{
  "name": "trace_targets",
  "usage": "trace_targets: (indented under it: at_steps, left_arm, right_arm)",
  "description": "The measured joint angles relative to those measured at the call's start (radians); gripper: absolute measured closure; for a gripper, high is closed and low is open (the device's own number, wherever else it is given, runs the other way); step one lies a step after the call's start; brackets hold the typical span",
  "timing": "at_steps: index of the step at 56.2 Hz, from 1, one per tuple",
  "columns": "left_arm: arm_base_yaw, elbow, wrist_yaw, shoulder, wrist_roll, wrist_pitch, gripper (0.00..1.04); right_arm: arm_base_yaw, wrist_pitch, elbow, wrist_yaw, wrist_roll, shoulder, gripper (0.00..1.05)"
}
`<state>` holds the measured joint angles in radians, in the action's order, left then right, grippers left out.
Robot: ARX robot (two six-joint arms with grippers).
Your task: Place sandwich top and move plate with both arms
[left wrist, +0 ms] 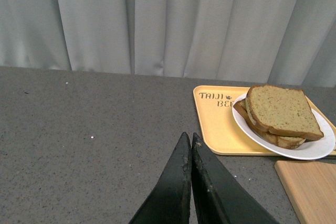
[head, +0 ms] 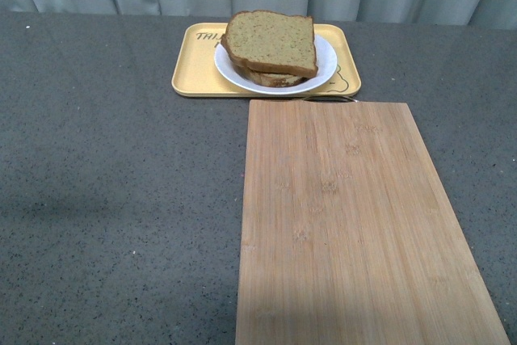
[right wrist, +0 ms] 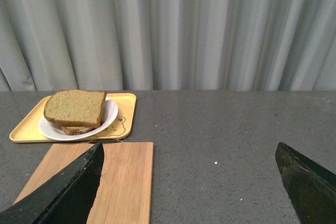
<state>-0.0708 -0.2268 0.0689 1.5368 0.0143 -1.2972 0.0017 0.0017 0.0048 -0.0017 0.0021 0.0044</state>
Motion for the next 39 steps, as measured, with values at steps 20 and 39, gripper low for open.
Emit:
trace_targets:
  at_steps: [20, 39]
  left_arm:
    - [0.068, 0.131, -0.068, -0.415, -0.006, 0.288, 1.01]
    - [0.068, 0.2, -0.069, -0.707, -0.006, 0.507, 1.01]
  right_arm:
    - [0.0, 0.0, 0.0, 0.0, 0.0, 0.0, 0.09]
    - [0.0, 0.0, 0.0, 0.0, 0.0, 0.0, 0.09]
